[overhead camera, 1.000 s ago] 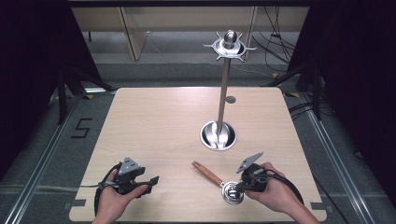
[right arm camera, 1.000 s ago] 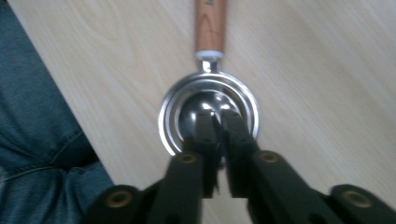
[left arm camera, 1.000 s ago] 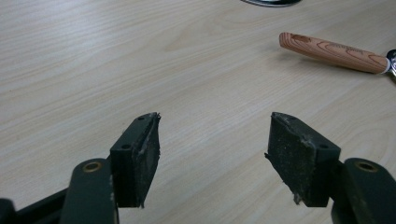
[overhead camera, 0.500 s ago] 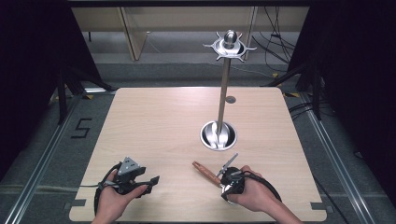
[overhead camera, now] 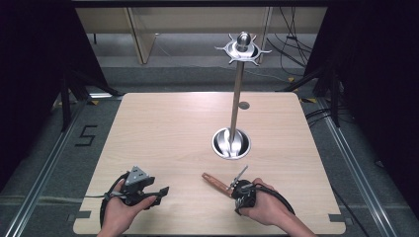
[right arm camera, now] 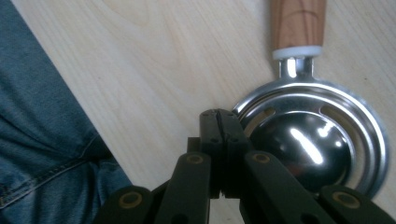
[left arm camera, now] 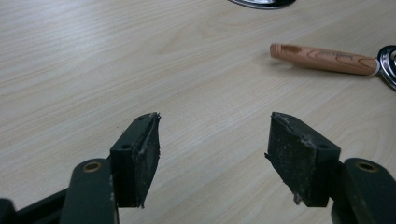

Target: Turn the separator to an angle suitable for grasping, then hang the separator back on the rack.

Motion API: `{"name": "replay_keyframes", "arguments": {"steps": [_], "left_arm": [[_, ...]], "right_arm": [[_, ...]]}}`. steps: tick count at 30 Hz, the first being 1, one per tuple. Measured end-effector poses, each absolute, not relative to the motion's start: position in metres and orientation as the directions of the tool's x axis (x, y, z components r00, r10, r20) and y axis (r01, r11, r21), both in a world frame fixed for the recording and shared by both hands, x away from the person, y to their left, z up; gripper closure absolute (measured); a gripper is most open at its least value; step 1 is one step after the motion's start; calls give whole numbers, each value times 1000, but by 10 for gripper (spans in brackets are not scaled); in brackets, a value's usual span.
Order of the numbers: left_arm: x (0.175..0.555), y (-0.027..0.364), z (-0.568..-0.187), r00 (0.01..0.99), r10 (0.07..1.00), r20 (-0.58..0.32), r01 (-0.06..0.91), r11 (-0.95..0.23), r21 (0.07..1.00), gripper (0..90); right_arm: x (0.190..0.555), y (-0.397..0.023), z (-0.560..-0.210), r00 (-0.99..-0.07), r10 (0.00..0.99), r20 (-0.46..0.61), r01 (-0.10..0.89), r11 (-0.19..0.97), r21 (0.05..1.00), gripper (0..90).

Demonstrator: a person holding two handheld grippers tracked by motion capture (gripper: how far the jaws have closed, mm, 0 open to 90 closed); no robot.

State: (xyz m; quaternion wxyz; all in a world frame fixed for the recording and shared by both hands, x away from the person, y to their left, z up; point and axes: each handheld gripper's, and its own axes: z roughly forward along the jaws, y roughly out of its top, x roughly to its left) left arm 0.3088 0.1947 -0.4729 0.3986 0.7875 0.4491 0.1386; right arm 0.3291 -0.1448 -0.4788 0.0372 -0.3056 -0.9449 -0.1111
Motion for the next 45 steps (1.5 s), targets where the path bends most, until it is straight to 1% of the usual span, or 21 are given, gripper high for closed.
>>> {"name": "replay_keyframes", "arguments": {"steps": [6,8,12,14,17,21,22,23,25,26,27,29,30,33,34,35,37,42,43,44,45], "left_arm": [[309,194,-473,552,822,-138,598,-275,753,334],[309,194,-473,553,822,-139,597,-275,753,334],[309,194,-473,553,822,-138,596,-274,755,334],[309,195,-473,554,821,-138,596,-276,754,334],[309,194,-473,555,819,-143,594,-270,758,334],[309,196,-472,558,819,-136,588,-274,761,334],[309,197,-471,568,814,-126,589,-295,752,334],[309,196,-471,559,818,-138,589,-275,760,334],[309,196,-471,559,817,-139,588,-273,762,335],[310,197,-471,562,816,-137,585,-275,763,334],[310,197,-471,560,817,-135,584,-274,764,334],[310,197,-472,561,816,-136,584,-274,764,334],[310,197,-472,561,816,-138,585,-273,764,334],[310,196,-471,561,816,-138,587,-274,762,335],[310,196,-471,561,817,-137,585,-274,763,334],[310,196,-471,561,816,-138,586,-274,763,335],[310,196,-472,561,816,-143,587,-270,763,335],[309,195,-471,556,816,-157,585,-250,772,335],[309,197,-470,571,809,-138,584,-281,762,334],[309,196,-471,566,812,-141,583,-273,765,334],[309,196,-471,563,814,-145,581,-265,770,334]], "right_arm": [[332,-149,-479,-802,585,121,597,778,196,900],[332,-149,-478,-785,609,112,618,763,190,900],[334,-148,-471,-796,590,137,605,766,217,896],[335,-146,-466,-813,567,133,581,773,252,842],[340,-141,-462,-854,511,100,517,808,284,789],[346,-130,-460,-903,428,43,420,856,302,681],[348,-128,-460,-925,379,22,365,875,318,653],[349,-125,-460,-932,362,26,350,879,323,641],[354,-120,-459,-962,273,-3,256,908,332,595],[353,-118,-457,-957,291,-6,274,906,321,580],[356,-116,-458,-970,240,-28,219,922,321,562],[357,-113,-457,-973,228,-32,208,931,302,530],[359,-111,-456,-981,192,-32,174,939,298,517],[360,-109,-456,-985,162,-57,138,944,299,502],[362,-107,-456,-990,131,-56,109,948,300,494],[360,-106,-455,-986,156,-54,134,947,293,483],[361,-104,-455,-991,123,-58,101,951,293,471],[362,-95,-456,-994,91,-62,72,962,262,445],[364,-93,-457,-996,60,-72,38,962,272,445],[362,-92,-457,-994,77,-72,57,967,250,443],[362,-91,-455,-996,58,-74,40,973,228,440]]}}
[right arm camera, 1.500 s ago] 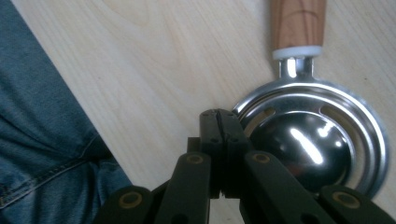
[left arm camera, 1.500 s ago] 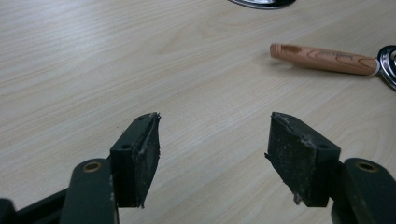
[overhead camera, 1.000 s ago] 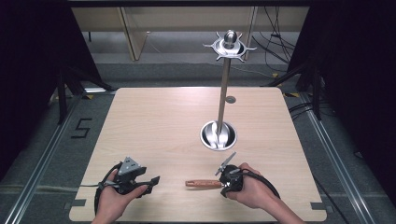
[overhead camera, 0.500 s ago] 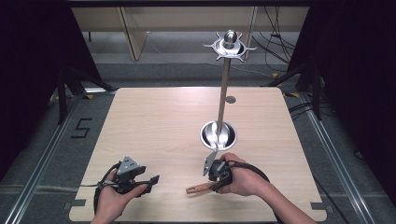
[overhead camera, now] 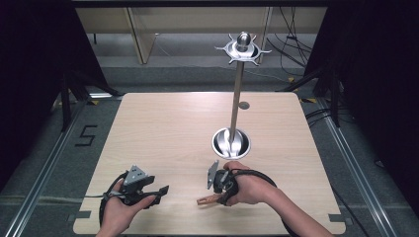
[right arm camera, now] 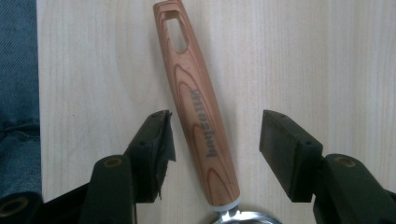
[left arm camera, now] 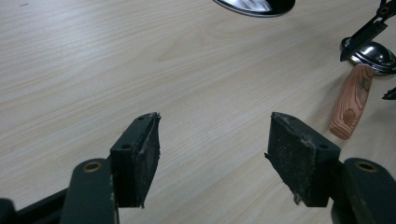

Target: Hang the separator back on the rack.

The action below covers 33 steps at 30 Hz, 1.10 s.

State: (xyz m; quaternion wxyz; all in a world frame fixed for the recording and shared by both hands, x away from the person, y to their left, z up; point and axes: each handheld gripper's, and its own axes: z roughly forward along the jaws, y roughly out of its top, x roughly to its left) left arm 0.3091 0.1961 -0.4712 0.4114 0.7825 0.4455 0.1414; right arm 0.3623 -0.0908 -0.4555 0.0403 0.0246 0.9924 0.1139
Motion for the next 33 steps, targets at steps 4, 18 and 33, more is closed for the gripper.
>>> {"name": "replay_keyframes", "arguments": {"steps": [4,18,33], "left_arm": [[310,197,-471,562,814,-145,585,-267,766,334],[307,201,-470,558,819,-131,591,-281,757,335],[307,200,-471,557,820,-130,591,-281,756,334]], "right_arm": [[365,-87,-457,-998,12,-67,-5,969,247,437],[363,-85,-458,-997,-6,-74,-19,983,182,441],[363,-77,-468,-997,-58,-51,-65,987,145,526]]}}
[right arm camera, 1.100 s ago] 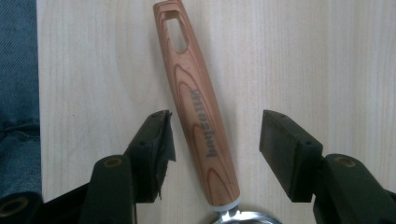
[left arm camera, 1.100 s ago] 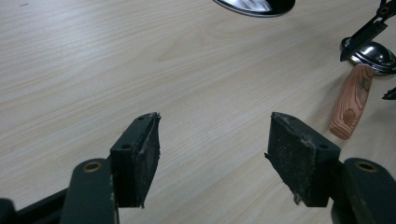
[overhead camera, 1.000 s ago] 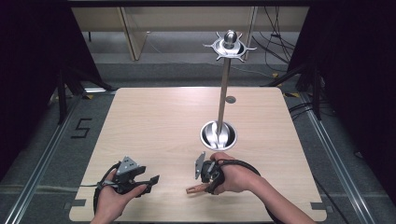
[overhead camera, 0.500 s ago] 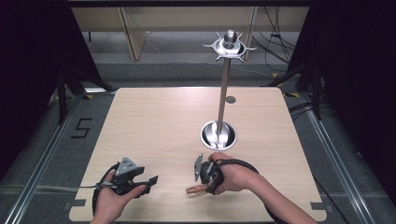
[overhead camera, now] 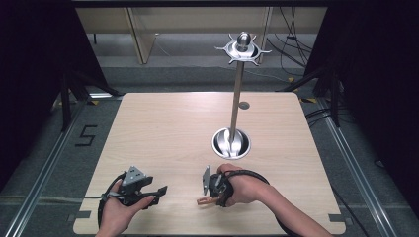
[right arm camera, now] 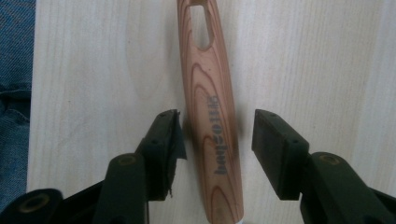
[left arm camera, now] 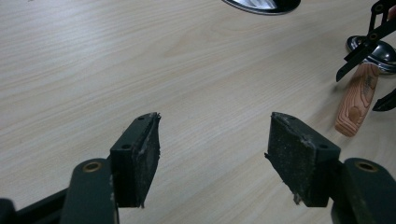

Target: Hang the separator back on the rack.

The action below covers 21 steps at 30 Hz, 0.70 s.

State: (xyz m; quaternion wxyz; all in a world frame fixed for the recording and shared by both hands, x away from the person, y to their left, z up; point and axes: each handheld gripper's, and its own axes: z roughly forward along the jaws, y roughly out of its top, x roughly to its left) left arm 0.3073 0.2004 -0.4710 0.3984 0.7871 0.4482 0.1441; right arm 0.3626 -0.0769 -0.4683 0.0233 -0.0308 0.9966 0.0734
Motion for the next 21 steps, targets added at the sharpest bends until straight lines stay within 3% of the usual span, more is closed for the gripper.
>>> {"name": "replay_keyframes", "arguments": {"steps": [12,14,16,18,21], "left_arm": [[307,199,-472,544,828,-138,599,-268,754,334],[307,200,-472,553,822,-135,596,-277,754,334],[307,200,-471,554,821,-135,595,-278,754,334],[307,200,-471,554,821,-134,596,-279,753,335],[307,200,-471,553,822,-134,594,-276,756,334]], "right_arm": [[361,-75,-472,-997,-64,-43,-70,986,149,675],[361,-76,-471,-999,-32,-38,-39,985,171,682],[365,-77,-470,-994,-80,-69,-94,969,229,683],[362,-82,-465,-998,-9,-63,-23,973,229,683],[366,-89,-459,-996,7,-91,-21,954,299,684]]}}
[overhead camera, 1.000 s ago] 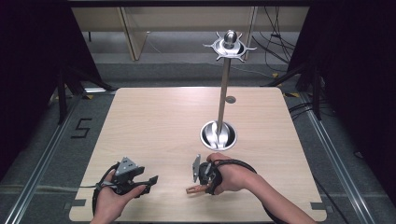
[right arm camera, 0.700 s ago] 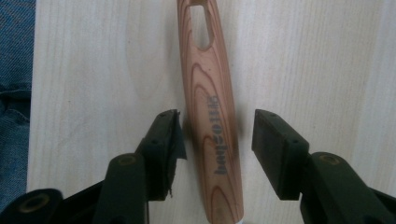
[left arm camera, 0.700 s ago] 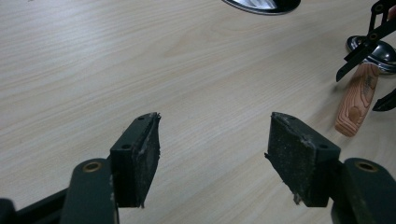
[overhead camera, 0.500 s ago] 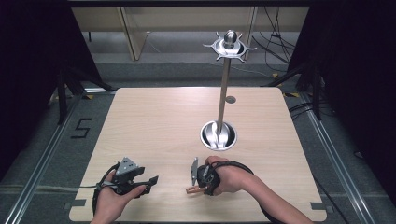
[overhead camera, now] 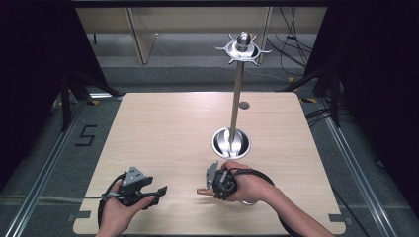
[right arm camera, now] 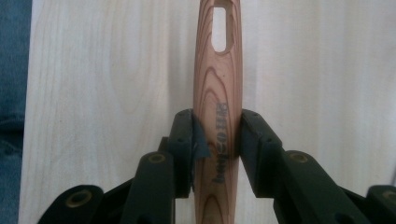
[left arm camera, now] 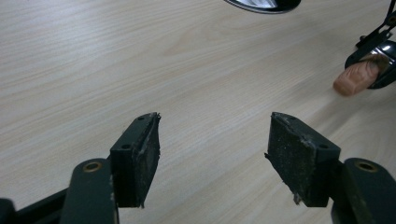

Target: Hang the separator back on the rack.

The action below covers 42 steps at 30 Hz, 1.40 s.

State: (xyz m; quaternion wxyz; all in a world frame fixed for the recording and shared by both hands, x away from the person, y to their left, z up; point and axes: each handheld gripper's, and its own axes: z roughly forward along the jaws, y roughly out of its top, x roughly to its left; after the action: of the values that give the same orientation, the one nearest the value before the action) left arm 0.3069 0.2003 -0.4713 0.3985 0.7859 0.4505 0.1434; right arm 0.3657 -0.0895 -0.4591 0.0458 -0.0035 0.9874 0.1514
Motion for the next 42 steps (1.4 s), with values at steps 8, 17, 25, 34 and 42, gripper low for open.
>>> {"name": "replay_keyframes", "arguments": {"steps": [8,17,25,34,42], "left_arm": [[307,201,-472,554,822,-132,597,-282,751,334],[307,199,-473,542,829,-139,599,-265,756,335],[307,199,-473,543,829,-137,598,-267,756,334],[307,200,-472,552,824,-129,597,-283,751,334],[307,200,-472,551,825,-127,594,-280,754,335]], "right_arm": [[370,-116,-442,-982,169,-89,115,894,433,685],[372,-143,-427,-939,331,-91,213,771,600,686],[380,-161,-410,-893,447,-60,272,641,717,688],[380,-166,-395,-862,505,-41,298,570,766,688],[377,-169,-378,-816,576,-44,307,497,812,688]]}}
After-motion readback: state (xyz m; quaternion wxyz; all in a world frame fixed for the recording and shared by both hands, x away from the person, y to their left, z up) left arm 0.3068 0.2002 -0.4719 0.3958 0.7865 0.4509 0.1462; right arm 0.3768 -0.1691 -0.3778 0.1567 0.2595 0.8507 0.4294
